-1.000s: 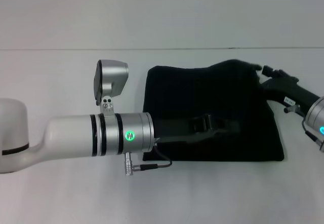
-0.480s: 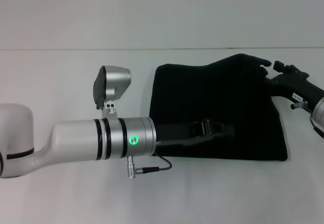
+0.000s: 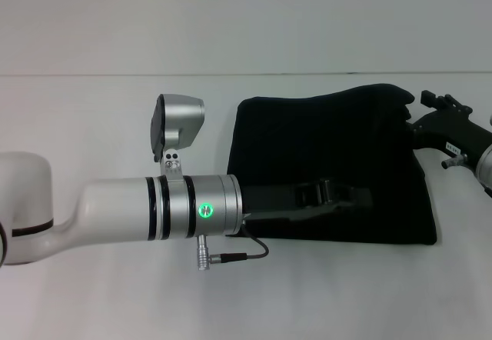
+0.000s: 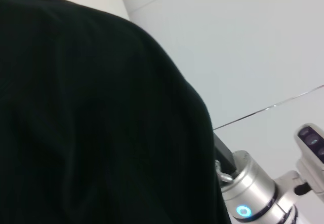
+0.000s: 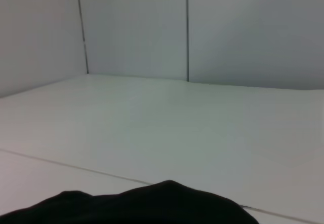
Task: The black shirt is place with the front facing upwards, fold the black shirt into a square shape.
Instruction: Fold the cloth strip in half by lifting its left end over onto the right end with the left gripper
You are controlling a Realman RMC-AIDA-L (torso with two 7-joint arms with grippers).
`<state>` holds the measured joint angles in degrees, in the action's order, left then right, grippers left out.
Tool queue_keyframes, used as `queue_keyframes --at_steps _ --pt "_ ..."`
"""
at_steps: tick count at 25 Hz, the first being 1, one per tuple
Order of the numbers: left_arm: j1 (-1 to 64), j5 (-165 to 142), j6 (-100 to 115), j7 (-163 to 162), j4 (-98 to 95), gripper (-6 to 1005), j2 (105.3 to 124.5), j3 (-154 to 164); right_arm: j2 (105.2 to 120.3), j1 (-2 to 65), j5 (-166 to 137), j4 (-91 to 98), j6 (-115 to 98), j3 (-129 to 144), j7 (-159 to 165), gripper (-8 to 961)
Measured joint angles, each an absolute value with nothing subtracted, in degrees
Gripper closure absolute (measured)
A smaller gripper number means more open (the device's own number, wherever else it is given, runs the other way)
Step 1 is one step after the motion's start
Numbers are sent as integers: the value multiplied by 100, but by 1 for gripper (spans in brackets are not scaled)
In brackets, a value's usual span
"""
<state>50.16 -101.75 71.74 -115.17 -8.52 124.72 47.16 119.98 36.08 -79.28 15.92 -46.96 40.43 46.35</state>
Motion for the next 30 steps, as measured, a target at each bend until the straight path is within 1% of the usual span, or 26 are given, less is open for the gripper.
queue_keyframes --at_steps 7,21,30 --pt "5019 -10178 7267 -11530 -861 963 12472 4734 12024 3612 -7883 1762 -4655 3964 4230 13" --pt "5027 -10174 7200 -11541 -844 941 12472 4696 12020 3529 -7881 1727 -3859 3855 3869 12" --pt "5027 -10104 6981 -11585 -772 928 12472 4684 12019 3493 -7882 1723 -3809 3829 3870 13"
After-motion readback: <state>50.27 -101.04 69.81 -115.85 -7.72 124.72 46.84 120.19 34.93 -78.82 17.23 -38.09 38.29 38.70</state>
